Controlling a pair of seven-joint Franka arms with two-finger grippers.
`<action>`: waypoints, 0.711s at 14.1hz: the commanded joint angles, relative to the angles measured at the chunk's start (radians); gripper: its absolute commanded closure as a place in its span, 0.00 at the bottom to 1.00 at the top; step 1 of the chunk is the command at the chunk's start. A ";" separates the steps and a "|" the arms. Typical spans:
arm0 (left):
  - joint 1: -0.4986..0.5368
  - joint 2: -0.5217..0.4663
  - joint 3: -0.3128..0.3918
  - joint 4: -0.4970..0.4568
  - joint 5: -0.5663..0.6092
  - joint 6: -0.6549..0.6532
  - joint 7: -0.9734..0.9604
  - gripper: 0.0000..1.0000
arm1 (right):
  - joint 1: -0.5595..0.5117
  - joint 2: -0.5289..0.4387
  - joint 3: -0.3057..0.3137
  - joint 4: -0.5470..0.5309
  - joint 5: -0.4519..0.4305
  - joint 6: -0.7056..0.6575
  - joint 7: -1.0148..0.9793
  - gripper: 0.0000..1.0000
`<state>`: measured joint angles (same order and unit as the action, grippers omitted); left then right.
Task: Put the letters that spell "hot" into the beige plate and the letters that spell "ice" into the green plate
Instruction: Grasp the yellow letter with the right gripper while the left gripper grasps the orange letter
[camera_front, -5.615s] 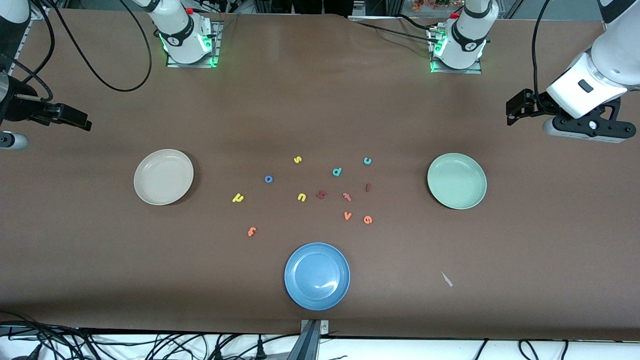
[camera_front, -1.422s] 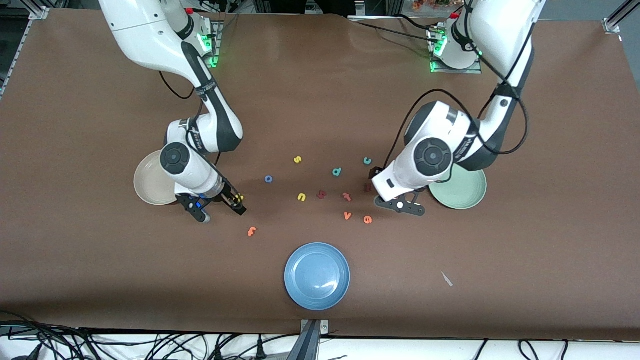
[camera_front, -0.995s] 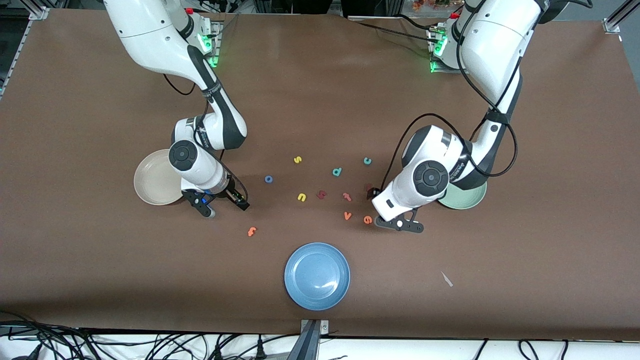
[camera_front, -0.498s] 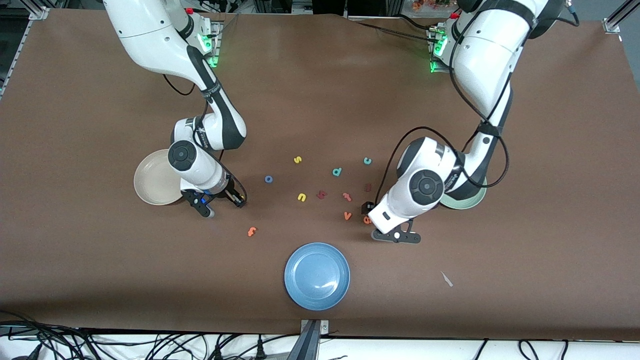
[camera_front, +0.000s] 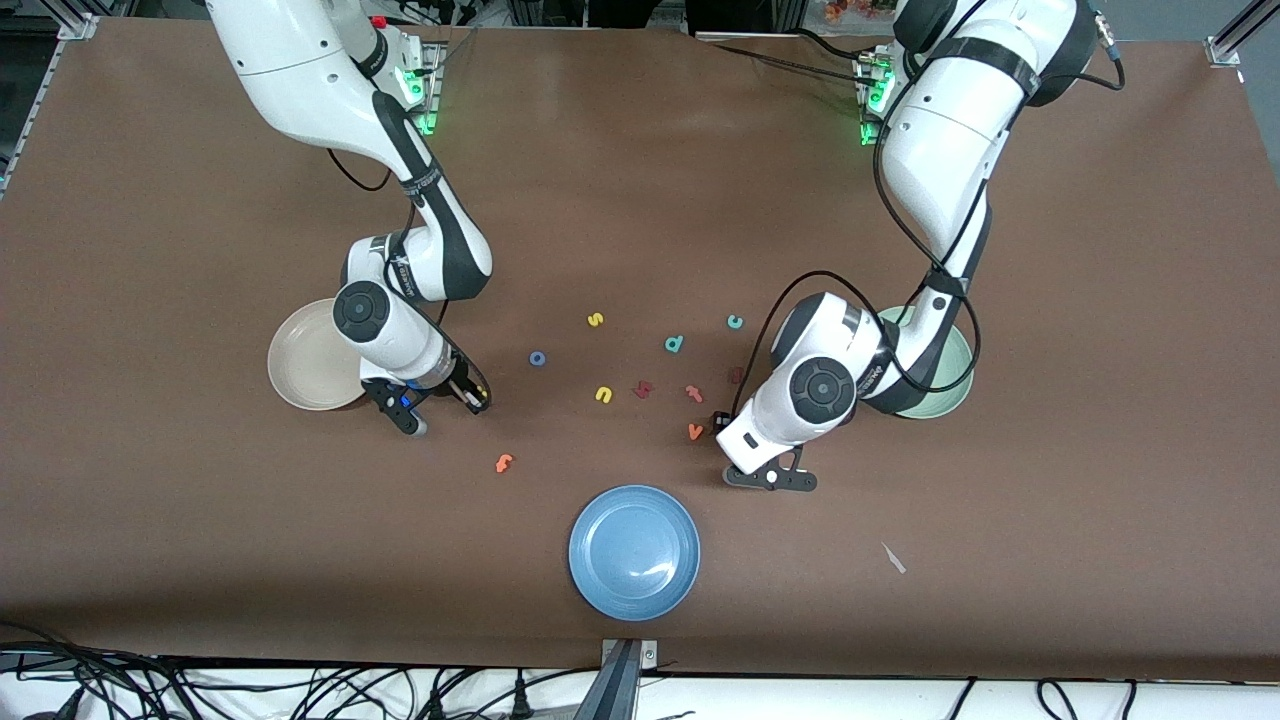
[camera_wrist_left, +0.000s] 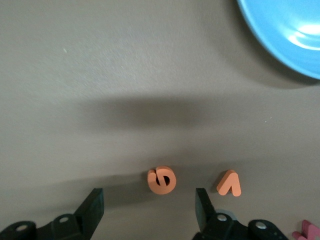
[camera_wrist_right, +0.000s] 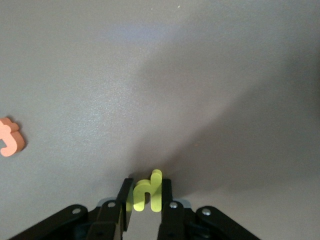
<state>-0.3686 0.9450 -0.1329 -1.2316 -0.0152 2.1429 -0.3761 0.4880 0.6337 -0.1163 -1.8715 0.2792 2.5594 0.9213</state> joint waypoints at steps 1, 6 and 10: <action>-0.038 0.046 0.022 0.046 -0.008 0.006 -0.026 0.26 | 0.004 0.020 0.010 0.012 0.029 0.016 -0.012 0.93; -0.044 0.052 0.044 0.041 -0.006 0.028 -0.023 0.50 | -0.003 -0.034 -0.040 0.074 0.017 -0.189 -0.148 0.98; -0.047 0.055 0.050 0.044 -0.005 0.028 -0.024 0.56 | -0.002 -0.147 -0.170 -0.010 0.017 -0.341 -0.456 0.98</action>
<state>-0.3978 0.9797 -0.1005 -1.2215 -0.0152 2.1745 -0.3927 0.4865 0.5720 -0.2340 -1.8033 0.2793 2.2668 0.6097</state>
